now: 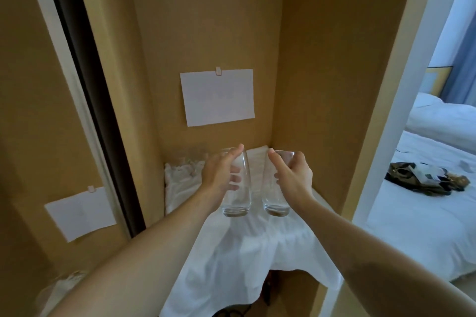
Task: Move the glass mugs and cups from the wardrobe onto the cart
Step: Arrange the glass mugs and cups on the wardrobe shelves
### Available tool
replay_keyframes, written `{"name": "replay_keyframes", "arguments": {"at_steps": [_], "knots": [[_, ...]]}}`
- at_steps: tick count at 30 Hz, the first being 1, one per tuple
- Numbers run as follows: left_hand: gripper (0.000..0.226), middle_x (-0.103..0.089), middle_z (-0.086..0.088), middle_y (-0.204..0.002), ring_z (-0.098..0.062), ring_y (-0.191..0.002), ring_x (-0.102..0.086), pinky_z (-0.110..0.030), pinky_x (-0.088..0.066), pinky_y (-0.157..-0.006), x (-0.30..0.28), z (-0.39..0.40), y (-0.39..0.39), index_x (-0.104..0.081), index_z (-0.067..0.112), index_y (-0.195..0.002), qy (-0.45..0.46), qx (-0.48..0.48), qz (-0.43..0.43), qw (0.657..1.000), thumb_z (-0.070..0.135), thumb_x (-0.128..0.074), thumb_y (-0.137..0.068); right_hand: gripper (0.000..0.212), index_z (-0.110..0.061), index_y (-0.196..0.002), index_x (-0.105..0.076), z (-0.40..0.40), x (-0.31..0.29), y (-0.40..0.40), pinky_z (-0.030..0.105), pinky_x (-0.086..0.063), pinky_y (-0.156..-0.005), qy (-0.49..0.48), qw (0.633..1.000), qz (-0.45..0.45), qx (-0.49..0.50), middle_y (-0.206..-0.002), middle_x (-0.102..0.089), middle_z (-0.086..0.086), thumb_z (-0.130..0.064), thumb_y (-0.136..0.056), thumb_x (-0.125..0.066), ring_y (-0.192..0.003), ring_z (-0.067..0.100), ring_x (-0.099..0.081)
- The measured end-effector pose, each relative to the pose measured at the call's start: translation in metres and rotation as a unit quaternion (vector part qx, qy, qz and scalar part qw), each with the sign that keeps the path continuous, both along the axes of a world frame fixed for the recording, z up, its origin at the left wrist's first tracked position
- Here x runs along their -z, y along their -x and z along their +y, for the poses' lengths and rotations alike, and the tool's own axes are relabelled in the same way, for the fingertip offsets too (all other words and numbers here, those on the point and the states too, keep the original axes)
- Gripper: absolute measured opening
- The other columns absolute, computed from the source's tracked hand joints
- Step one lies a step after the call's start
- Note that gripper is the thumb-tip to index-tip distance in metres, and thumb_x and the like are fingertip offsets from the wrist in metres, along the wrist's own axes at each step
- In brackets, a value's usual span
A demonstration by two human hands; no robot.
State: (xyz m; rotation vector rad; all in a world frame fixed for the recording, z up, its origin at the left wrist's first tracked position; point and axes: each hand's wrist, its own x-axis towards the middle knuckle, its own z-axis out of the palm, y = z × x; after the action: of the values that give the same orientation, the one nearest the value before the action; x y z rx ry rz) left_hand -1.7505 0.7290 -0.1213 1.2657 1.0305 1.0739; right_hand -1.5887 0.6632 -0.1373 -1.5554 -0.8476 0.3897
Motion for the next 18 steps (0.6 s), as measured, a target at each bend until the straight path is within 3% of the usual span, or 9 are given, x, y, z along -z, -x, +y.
{"name": "replay_keyframes", "arguments": {"at_steps": [6, 9, 13, 18], "knots": [[0.068, -0.074, -0.009, -0.092, -0.026, -0.071, -0.073, -0.036, -0.06, -0.058, 0.027, 0.05, -0.002, -0.069, 0.037, -0.102, 0.041, -0.027, -0.015, 0.999, 0.083, -0.071, -0.052, 0.077, -0.019, -0.125, -0.052, 0.051, 0.019, 0.006, 0.041, -0.061, -0.072, 0.026, 0.999, -0.027, -0.018, -0.084, -0.064, -0.006, -0.077, -0.076, -0.063, -0.077, 0.013, -0.069], [0.073, -0.073, -0.008, -0.09, -0.024, -0.067, -0.073, -0.034, -0.057, -0.055, 0.041, 0.069, -0.003, -0.068, 0.033, -0.106, 0.061, -0.038, -0.016, 0.997, 0.081, -0.073, -0.051, 0.076, -0.021, -0.127, -0.051, 0.068, 0.033, 0.005, 0.031, -0.052, -0.065, 0.035, 0.998, -0.044, -0.021, -0.085, -0.066, -0.007, -0.077, -0.076, -0.062, -0.077, 0.008, -0.067], [0.077, -0.073, -0.006, -0.095, -0.025, -0.074, -0.074, -0.033, -0.056, -0.056, 0.057, 0.089, -0.004, -0.066, 0.031, -0.112, 0.071, -0.043, 0.002, 0.997, 0.082, -0.073, -0.055, 0.081, -0.023, -0.133, -0.049, 0.088, 0.048, 0.001, 0.036, -0.053, -0.082, 0.054, 0.997, -0.03, -0.034, -0.097, -0.065, -0.006, -0.076, -0.074, -0.065, -0.091, 0.011, -0.063], [0.073, -0.072, -0.003, -0.1, -0.024, -0.085, -0.072, -0.038, -0.058, -0.067, 0.076, 0.115, -0.013, -0.06, 0.031, -0.105, 0.074, -0.071, 0.014, 0.995, 0.082, -0.075, -0.054, 0.082, -0.022, -0.134, -0.049, 0.117, 0.065, -0.008, 0.029, -0.047, -0.082, 0.065, 0.996, -0.02, -0.05, -0.107, -0.064, -0.002, -0.072, -0.073, -0.071, -0.099, 0.014, -0.062]]}}
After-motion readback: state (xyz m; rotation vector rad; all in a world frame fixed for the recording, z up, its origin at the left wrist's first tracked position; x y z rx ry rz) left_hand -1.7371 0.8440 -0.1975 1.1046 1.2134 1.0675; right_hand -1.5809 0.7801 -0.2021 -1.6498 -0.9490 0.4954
